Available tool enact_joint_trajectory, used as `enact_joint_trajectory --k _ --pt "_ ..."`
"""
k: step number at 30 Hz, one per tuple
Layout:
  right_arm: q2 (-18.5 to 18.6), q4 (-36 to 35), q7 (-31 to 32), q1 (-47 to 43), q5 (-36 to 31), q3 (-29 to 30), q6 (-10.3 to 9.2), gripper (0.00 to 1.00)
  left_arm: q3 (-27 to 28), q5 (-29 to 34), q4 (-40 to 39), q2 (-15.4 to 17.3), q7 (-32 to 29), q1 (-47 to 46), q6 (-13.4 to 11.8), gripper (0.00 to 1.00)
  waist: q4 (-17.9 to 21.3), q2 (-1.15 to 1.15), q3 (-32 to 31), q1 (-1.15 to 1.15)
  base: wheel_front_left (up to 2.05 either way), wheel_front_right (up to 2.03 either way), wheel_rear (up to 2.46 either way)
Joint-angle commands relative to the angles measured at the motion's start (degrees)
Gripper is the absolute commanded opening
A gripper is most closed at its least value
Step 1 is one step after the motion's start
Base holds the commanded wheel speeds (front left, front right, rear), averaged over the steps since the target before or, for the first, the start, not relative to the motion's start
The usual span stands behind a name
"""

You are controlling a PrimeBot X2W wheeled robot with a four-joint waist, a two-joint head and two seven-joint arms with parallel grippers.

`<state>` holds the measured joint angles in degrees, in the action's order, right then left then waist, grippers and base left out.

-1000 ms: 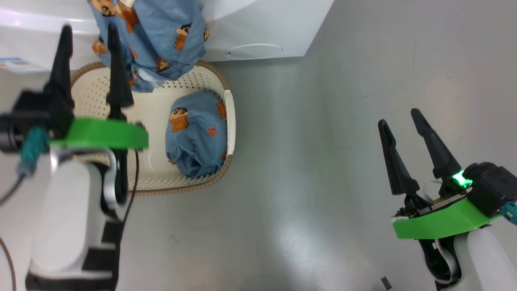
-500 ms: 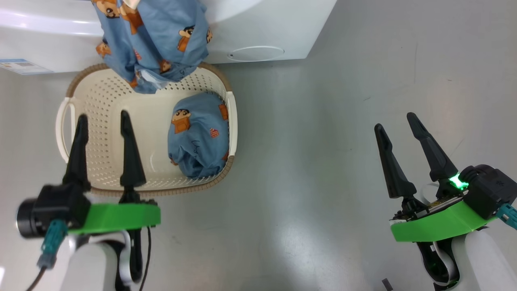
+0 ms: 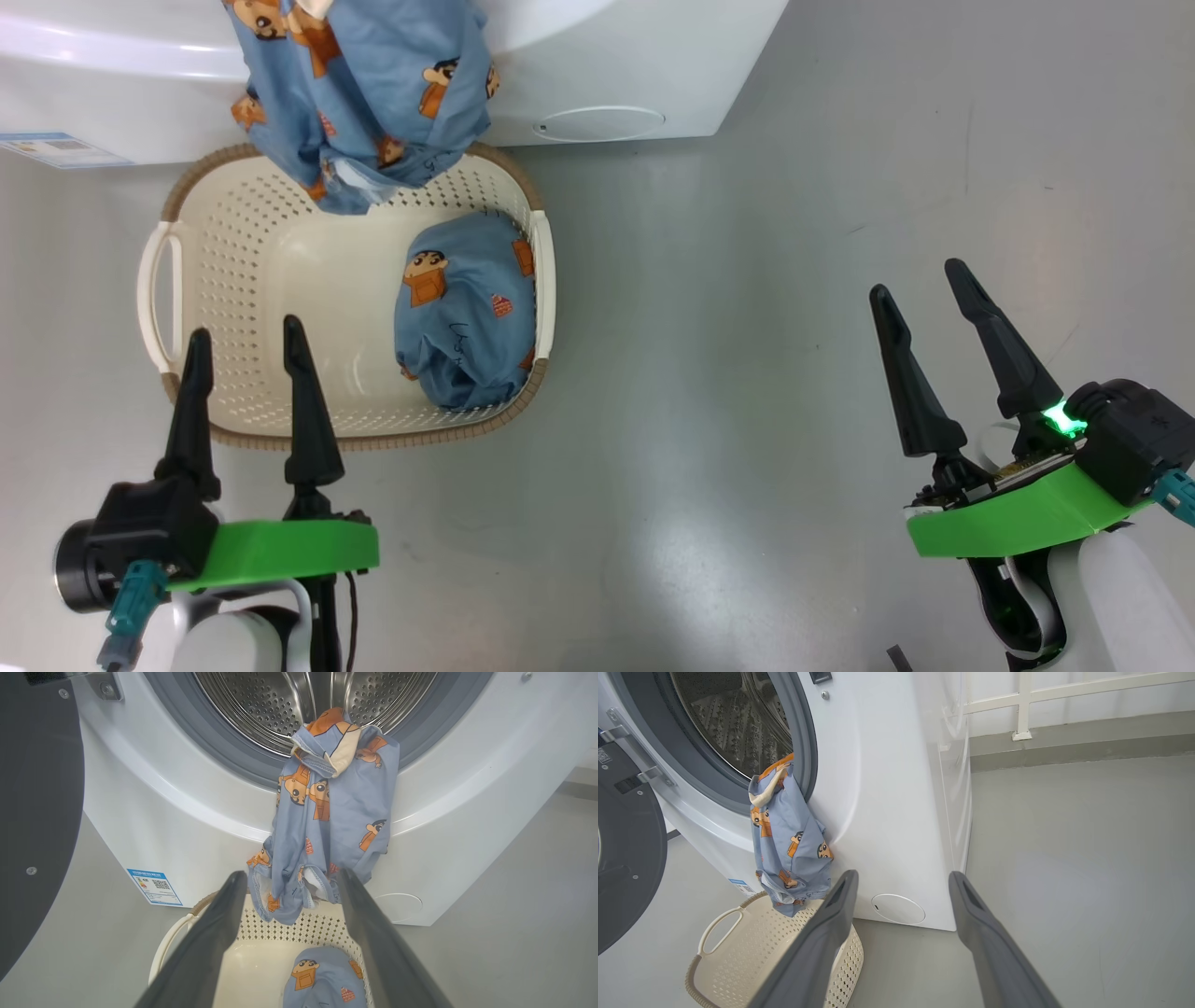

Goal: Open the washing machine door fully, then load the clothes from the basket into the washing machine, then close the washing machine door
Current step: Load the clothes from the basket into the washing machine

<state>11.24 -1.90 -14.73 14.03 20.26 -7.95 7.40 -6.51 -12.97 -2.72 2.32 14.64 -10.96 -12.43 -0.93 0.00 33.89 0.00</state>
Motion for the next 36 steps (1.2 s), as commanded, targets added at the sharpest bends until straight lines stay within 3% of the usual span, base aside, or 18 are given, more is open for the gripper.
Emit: enact_joint_trajectory --k 1,12,19,36 --pt "0.36 -1.18 -0.27 -1.36 -0.44 -1.17 0.09 1.00 1.53 -0.61 -1.43 0.58 0.36 0.97 -0.65 1.00 0.01 0.00 0.00 0.00 0.00 0.00 0.00" --pt "0.09 -0.89 -0.27 -0.97 -0.28 -1.19 0.09 1.00 -0.03 -1.18 -0.65 0.56 0.36 -1.11 -1.16 1.00 0.24 0.00 0.23 0.00 0.00 0.00 0.00" --pt "0.09 -0.91 -0.27 -0.58 -0.11 -1.40 0.09 1.00 -1.98 -1.93 2.10 0.56 0.36 -7.98 -0.06 1.00 0.21 0.00 0.71 0.00 0.00 0.00 0.00" --pt "0.17 -0.64 -0.27 0.32 0.16 -1.98 0.09 1.00 -1.42 -2.86 25.14 1.27 0.14 -28.01 5.38 1.00 2.14 0.00 2.63 0.00 0.00 0.00 0.00"
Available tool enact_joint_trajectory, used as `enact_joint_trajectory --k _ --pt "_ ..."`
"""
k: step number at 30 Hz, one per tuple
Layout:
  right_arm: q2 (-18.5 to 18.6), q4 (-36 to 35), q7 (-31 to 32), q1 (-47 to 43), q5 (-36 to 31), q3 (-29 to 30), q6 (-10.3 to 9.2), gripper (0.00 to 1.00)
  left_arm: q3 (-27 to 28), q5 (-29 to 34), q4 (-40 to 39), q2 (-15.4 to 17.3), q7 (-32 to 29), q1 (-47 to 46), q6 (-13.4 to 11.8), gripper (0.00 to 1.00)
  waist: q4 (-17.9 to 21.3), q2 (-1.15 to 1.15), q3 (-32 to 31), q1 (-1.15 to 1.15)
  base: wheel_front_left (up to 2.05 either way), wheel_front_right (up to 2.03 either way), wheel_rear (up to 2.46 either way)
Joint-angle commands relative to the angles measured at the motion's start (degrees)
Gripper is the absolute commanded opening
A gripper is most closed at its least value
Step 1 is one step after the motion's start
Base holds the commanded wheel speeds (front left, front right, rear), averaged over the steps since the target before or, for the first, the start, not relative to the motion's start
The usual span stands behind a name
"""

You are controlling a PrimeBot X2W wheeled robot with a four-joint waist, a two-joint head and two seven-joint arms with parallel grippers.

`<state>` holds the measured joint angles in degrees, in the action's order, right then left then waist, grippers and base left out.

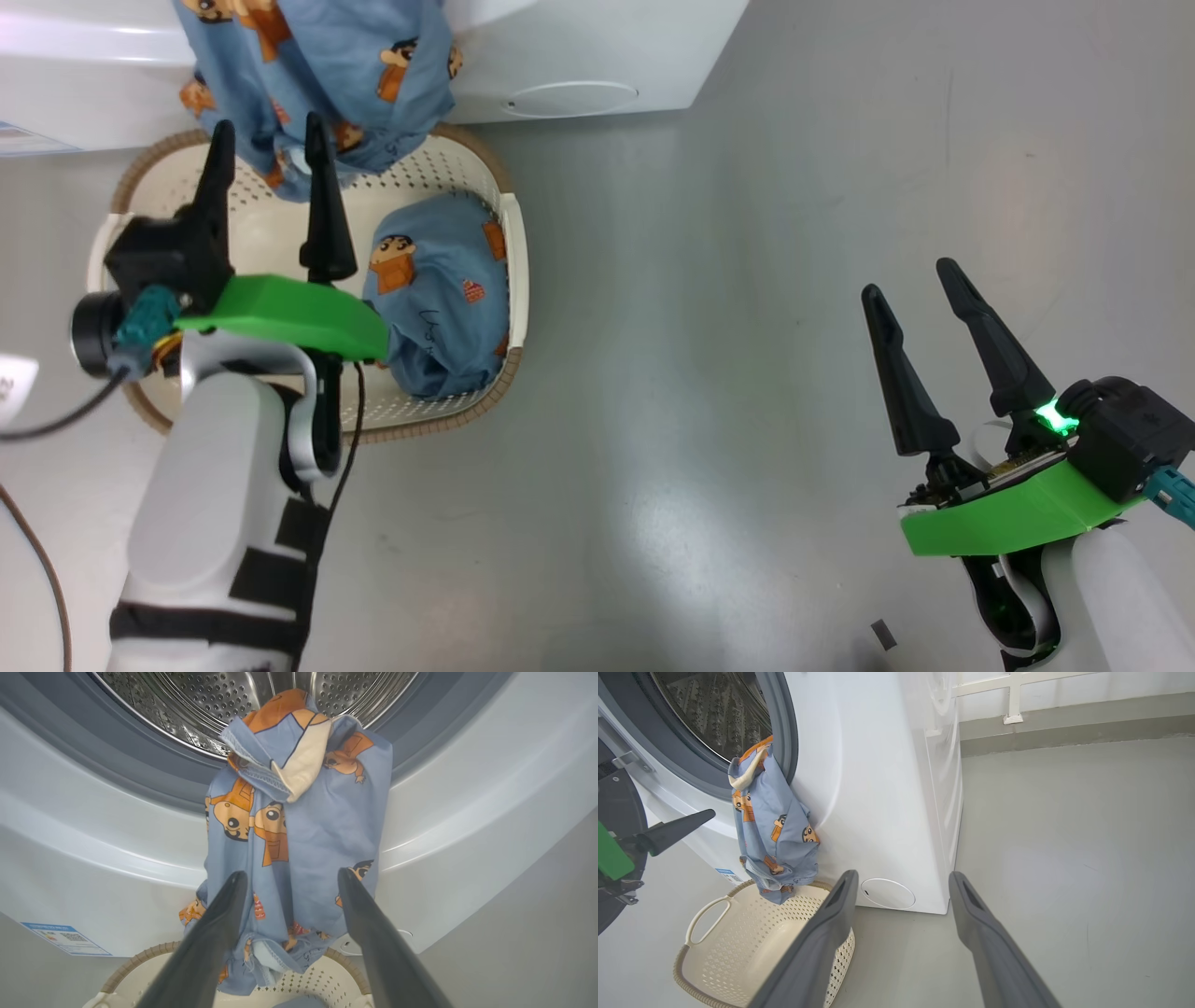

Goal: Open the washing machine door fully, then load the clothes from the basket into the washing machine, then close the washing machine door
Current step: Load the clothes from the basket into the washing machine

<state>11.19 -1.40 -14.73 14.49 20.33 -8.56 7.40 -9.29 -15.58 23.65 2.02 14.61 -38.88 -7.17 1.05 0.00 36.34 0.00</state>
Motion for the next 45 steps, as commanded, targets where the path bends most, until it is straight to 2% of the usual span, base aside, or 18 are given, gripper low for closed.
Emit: enact_joint_trajectory --k 1,14,24,31,32,33,35,40,45 --pt "0.26 -1.15 -0.27 -0.05 0.12 -1.39 0.09 1.00 1.45 -0.65 0.42 1.57 0.05 -1.01 0.44 1.00 0.32 0.00 0.39 0.00 0.00 0.00 0.00" --pt "0.99 -1.48 -0.27 0.37 0.24 -1.63 0.09 1.00 1.54 -5.25 17.83 1.25 -0.35 -11.35 4.11 1.00 1.63 0.00 4.31 0.00 0.00 0.00 0.00" --pt "1.29 -1.89 -0.27 0.36 0.18 -0.82 0.09 1.00 1.74 -7.68 21.93 1.01 0.24 -18.42 6.25 1.00 1.81 0.00 7.74 0.00 0.00 0.00 0.00" --pt "0.94 -1.76 -0.27 1.02 0.25 -0.93 0.09 1.00 3.45 -9.40 22.94 0.93 0.37 -22.95 6.42 1.00 2.28 0.00 9.55 0.00 0.00 0.00 0.00" --pt "0.90 -1.71 -0.27 1.12 0.28 -0.98 0.09 1.00 3.85 -9.82 23.13 0.92 0.37 -23.41 6.71 0.96 2.38 0.00 9.68 0.00 0.00 0.00 0.00" --pt "0.85 -1.66 -0.27 1.20 0.33 -1.04 0.09 1.00 4.03 -9.94 23.23 0.92 0.37 -23.84 7.09 0.45 2.52 0.00 9.80 0.00 0.00 0.00 0.00" --pt "0.69 -1.53 -0.27 1.48 0.44 -1.28 0.09 1.00 3.90 -9.67 24.22 1.16 0.38 -24.48 8.02 0.00 3.04 0.00 9.81 0.00 0.00 0.00 0.00" --pt "0.75 -1.20 -0.27 1.68 0.74 -1.02 0.09 1.00 4.06 -9.14 25.93 2.16 0.38 -26.43 9.53 0.00 3.34 0.00 9.59 0.00 0.00 0.00 0.00" --pt "0.70 -0.95 -0.27 1.61 0.79 -0.26 0.09 1.00 4.82 -6.97 22.10 1.87 0.39 -24.08 9.40 0.00 2.07 0.00 8.71 0.00 0.00 0.00 0.00"
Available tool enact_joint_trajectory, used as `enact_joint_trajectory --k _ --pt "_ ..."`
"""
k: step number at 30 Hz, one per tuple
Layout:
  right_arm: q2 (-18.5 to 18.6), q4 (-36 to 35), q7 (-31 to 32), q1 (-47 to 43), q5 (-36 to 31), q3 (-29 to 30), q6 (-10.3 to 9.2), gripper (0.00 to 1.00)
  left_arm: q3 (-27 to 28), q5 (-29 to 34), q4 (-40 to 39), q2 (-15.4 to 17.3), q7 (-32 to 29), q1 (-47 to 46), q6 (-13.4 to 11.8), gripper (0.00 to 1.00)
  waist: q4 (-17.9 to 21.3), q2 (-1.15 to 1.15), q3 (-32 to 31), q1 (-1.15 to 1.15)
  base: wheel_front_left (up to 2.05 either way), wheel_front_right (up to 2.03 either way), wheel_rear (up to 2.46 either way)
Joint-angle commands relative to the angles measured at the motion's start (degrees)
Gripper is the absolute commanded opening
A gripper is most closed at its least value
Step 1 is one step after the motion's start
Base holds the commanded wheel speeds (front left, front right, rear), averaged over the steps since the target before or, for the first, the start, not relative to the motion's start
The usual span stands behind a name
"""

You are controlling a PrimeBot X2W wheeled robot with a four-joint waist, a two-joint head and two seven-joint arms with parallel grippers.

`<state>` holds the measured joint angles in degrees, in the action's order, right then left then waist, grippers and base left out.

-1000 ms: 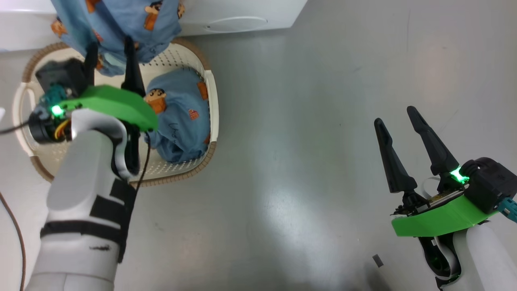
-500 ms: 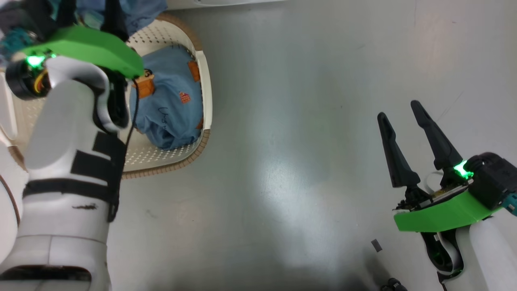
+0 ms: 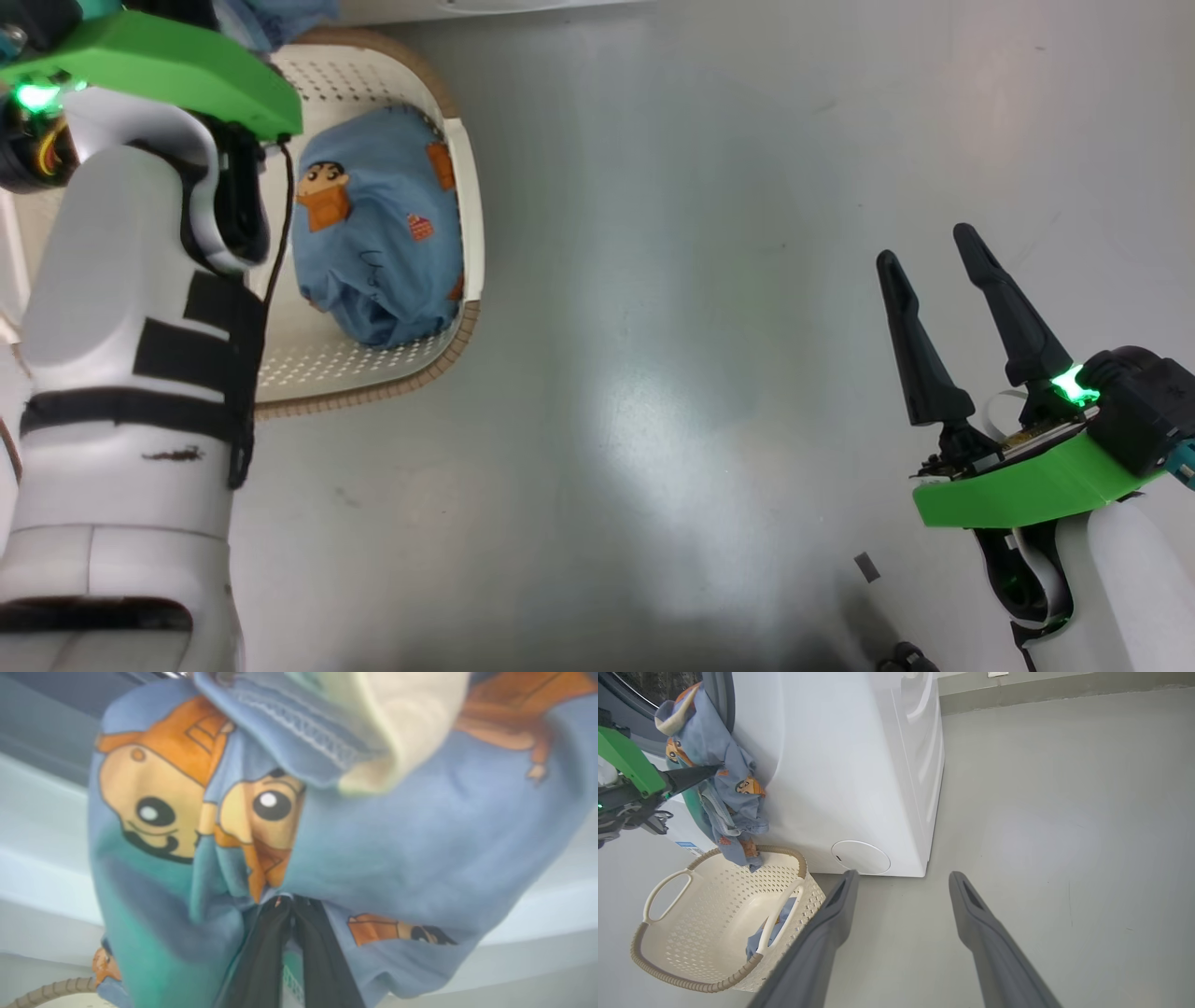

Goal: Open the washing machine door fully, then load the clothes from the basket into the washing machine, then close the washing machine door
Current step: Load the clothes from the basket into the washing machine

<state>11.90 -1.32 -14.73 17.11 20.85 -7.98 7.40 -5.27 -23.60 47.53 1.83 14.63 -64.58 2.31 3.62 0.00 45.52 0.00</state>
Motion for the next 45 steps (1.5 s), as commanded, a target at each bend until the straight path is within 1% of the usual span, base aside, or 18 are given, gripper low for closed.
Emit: enact_joint_trajectory --k 1,8,12,14,17,20,23,27,31,37,45 --pt "-0.05 -1.03 -0.27 -1.10 0.19 -0.72 0.09 1.00 0.96 1.54 -2.98 1.95 0.36 2.44 -0.32 0.00 -0.78 0.00 -0.77 0.00 0.00 0.00 0.00" --pt "0.03 -0.88 -0.27 -1.99 0.26 -0.59 0.09 1.00 -0.71 6.71 -12.94 1.33 0.37 9.81 -2.39 0.00 -2.88 0.00 -3.09 0.00 0.00 0.00 0.00" --pt "0.24 -0.87 -0.27 -2.21 0.27 -0.62 0.09 1.00 -1.74 9.85 -19.17 1.22 0.37 12.22 -4.19 0.00 -3.86 0.00 -3.97 0.00 0.00 0.00 0.00" --pt "0.32 -0.85 -0.27 -2.19 0.27 -0.85 0.09 1.00 -1.67 10.80 -20.64 1.36 0.37 12.38 -4.55 0.00 -4.08 0.00 -4.28 0.00 0.00 0.00 0.00" --pt "0.26 -0.71 -0.27 -2.21 0.29 -1.09 0.09 1.00 -1.69 11.68 -20.77 2.21 0.37 11.54 -4.65 0.00 -4.10 0.00 -4.51 0.00 0.00 0.00 0.00" --pt "0.13 -0.66 -0.27 -2.23 0.40 -1.63 0.09 1.00 -1.95 12.83 -19.82 3.77 0.22 8.94 -4.72 0.00 -3.76 0.00 -4.68 0.00 0.00 0.00 0.00" --pt "0.14 -0.66 -0.27 -2.17 0.75 -1.85 0.09 1.00 -2.68 14.54 -18.41 5.90 -1.18 5.17 -4.77 0.00 -2.97 0.00 -4.65 0.00 0.00 0.00 0.00" --pt "0.13 -0.40 -0.27 -2.36 1.05 -1.88 0.09 1.00 -3.57 16.36 -17.17 7.56 -3.81 -0.44 -5.26 0.00 -1.98 0.00 -4.55 0.00 0.00 0.00 0.00" --pt "0.11 0.00 -0.27 -2.60 1.44 -2.43 0.09 1.00 -4.29 17.49 -14.11 9.01 -6.40 -5.28 -5.18 0.00 -0.88 0.00 -4.73 0.00 0.00 0.00 0.00" --pt "0.59 -0.16 -0.27 -3.88 1.50 -2.20 0.09 1.00 -5.92 18.51 -7.29 9.19 -8.52 -10.39 -4.79 0.00 -0.47 0.00 -4.79 0.00 0.00 0.00 0.00" --pt "1.30 -0.99 -0.27 -5.77 1.31 -2.49 0.09 1.00 -6.71 18.92 0.73 9.57 -9.25 -14.43 -5.54 0.00 -0.45 0.00 -3.68 0.00 0.00 0.00 0.00"
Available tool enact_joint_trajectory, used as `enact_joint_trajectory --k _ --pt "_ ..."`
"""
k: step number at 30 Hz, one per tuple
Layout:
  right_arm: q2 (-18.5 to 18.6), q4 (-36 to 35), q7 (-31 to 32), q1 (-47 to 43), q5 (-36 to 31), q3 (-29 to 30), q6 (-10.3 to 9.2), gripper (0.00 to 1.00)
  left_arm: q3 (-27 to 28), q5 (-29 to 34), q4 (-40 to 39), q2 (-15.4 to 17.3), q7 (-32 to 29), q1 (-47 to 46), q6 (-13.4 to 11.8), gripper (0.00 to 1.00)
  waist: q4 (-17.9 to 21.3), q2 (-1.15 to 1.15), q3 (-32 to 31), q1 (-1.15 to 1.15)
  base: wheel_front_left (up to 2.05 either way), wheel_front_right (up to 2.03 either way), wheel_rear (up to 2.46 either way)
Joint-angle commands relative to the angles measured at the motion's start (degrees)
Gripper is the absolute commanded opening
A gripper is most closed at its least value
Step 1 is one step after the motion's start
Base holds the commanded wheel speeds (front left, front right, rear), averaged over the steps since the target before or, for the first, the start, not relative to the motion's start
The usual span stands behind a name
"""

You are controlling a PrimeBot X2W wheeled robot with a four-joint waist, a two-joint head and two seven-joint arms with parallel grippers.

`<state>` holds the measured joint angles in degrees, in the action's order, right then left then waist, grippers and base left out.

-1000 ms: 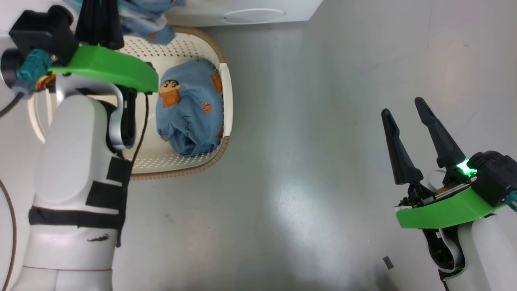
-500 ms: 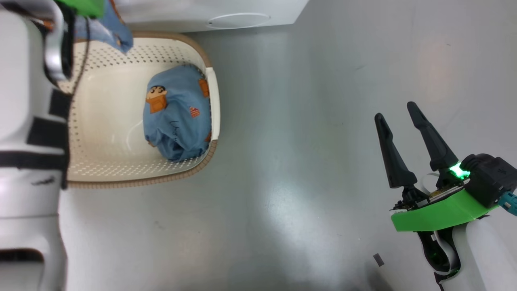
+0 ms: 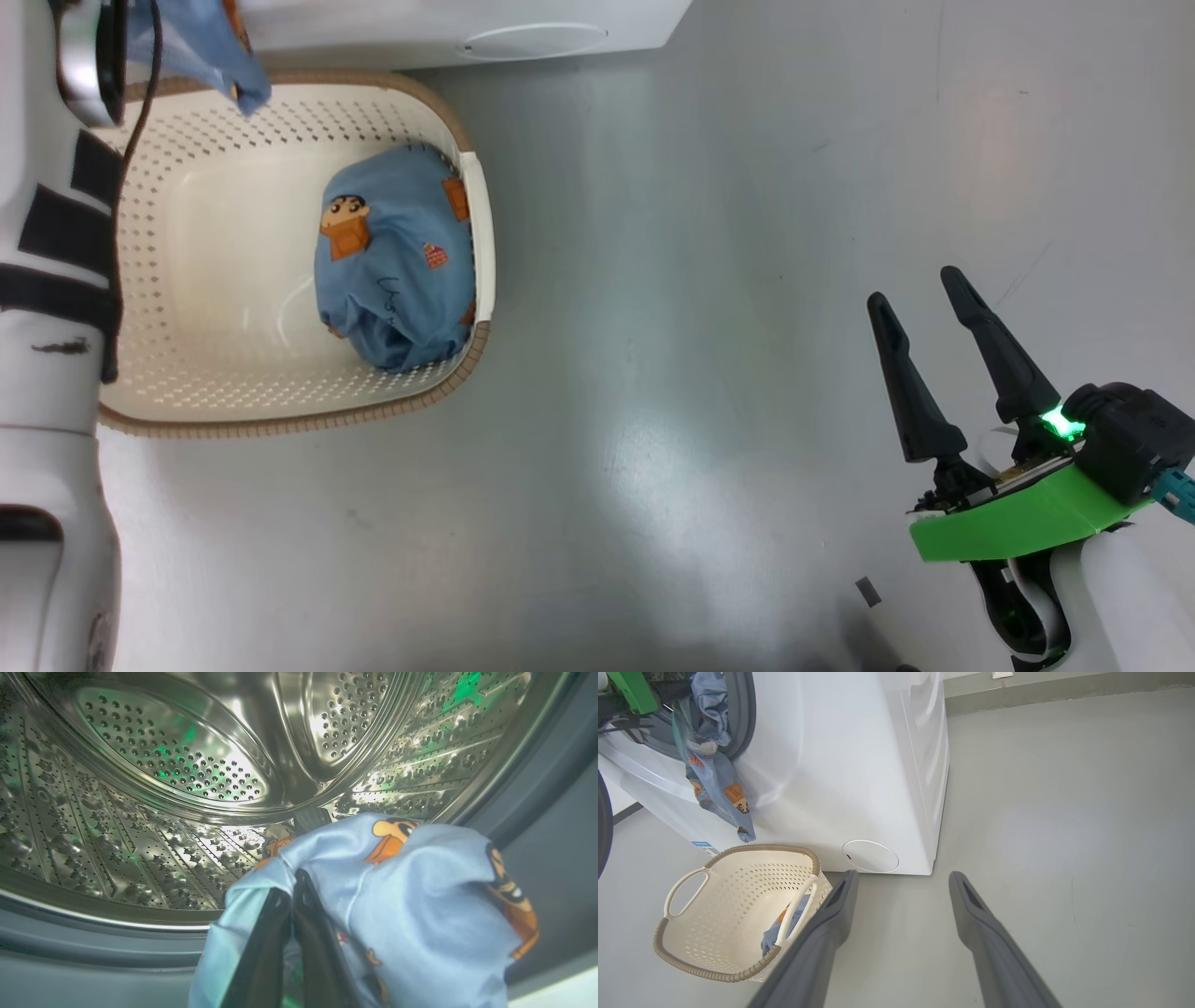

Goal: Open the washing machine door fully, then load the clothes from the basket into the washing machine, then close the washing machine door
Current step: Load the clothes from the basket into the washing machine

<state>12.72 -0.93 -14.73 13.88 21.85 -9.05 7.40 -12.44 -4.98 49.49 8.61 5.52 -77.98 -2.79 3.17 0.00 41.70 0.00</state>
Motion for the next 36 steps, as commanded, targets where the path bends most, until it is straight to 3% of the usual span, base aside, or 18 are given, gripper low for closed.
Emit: enact_joint_trajectory --k 1,8,16,26,30,31,32,36 --pt "0.56 -1.47 -0.27 -2.71 0.33 -1.44 0.09 1.00 0.36 0.27 -0.48 2.70 -0.26 -1.57 -0.44 0.00 -0.02 0.00 0.52 0.00 0.00 0.00 0.00" --pt "0.85 -2.14 -0.27 -3.47 0.30 -1.34 0.09 1.00 -0.70 0.68 1.95 1.37 2.33 -6.71 -1.46 0.00 -0.32 0.00 3.51 0.00 0.00 0.00 0.00" --pt "0.59 -2.54 -0.27 -3.85 0.56 -1.95 0.09 1.00 -3.15 3.78 1.51 2.30 8.67 -10.70 -3.80 0.00 0.26 0.00 5.64 0.00 0.00 0.00 0.00" --pt "0.41 -2.37 -0.27 -3.02 1.15 -3.25 0.09 1.00 -5.66 7.24 -20.08 7.12 9.46 -9.45 -7.47 0.00 1.74 0.00 7.41 0.00 0.00 0.00 0.00" --pt "0.43 -2.06 -0.27 -2.61 1.17 -3.68 0.09 1.00 -4.94 5.29 -21.41 7.38 9.47 -7.56 -7.86 0.02 1.82 0.00 7.65 0.00 0.00 0.00 0.00" --pt "0.44 -1.89 -0.27 -2.52 1.19 -3.73 0.09 1.00 -4.29 4.05 -19.73 6.86 9.47 -6.77 -7.86 0.67 1.73 0.00 7.49 0.00 0.00 0.00 0.00" --pt "0.44 -1.75 -0.27 -2.51 1.21 -3.78 0.09 1.00 -3.94 3.28 -18.67 6.44 9.47 -6.47 -7.78 1.00 1.61 0.00 7.37 0.00 0.00 0.00 0.00" --pt "0.46 -1.52 -0.27 -2.26 1.26 -3.96 0.09 1.00 -3.51 1.49 -13.68 5.15 9.47 -6.23 -7.14 1.00 1.36 0.00 7.08 0.00 0.00 0.00 0.00"
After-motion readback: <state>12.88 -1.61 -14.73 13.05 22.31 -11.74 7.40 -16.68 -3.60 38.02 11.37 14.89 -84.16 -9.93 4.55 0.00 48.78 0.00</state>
